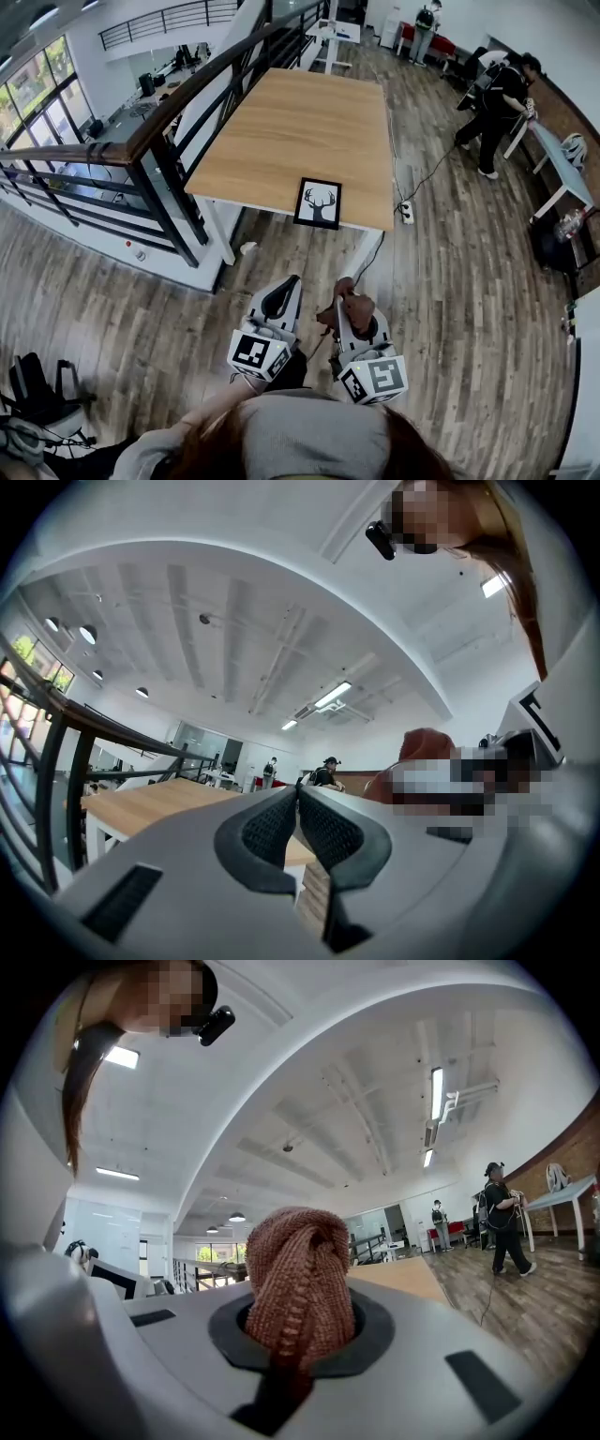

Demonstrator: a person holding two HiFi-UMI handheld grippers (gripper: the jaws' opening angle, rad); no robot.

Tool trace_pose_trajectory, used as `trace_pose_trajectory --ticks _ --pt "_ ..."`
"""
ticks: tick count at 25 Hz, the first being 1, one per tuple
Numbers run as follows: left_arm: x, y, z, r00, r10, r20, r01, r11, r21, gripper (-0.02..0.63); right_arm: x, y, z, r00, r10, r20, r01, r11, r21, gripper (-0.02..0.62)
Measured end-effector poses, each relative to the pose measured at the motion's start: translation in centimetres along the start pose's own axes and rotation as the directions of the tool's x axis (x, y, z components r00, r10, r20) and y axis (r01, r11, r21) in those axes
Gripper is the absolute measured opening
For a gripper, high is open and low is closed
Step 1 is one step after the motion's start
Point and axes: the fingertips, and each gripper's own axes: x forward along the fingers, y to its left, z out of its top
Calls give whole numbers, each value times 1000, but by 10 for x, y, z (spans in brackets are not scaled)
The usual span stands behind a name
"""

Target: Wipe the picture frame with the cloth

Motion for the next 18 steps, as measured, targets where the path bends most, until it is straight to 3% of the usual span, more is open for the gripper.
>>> trace_pose_trajectory --ticks 11,18 --pt "129 78 16 999 -44 23 43 999 18 6 128 -65 19 999 -34 26 35 999 -35 46" --pt "184 121 11 997 -70 -23 71 997 30 6 197 -90 20 998 -53 28 53 999 -9 46"
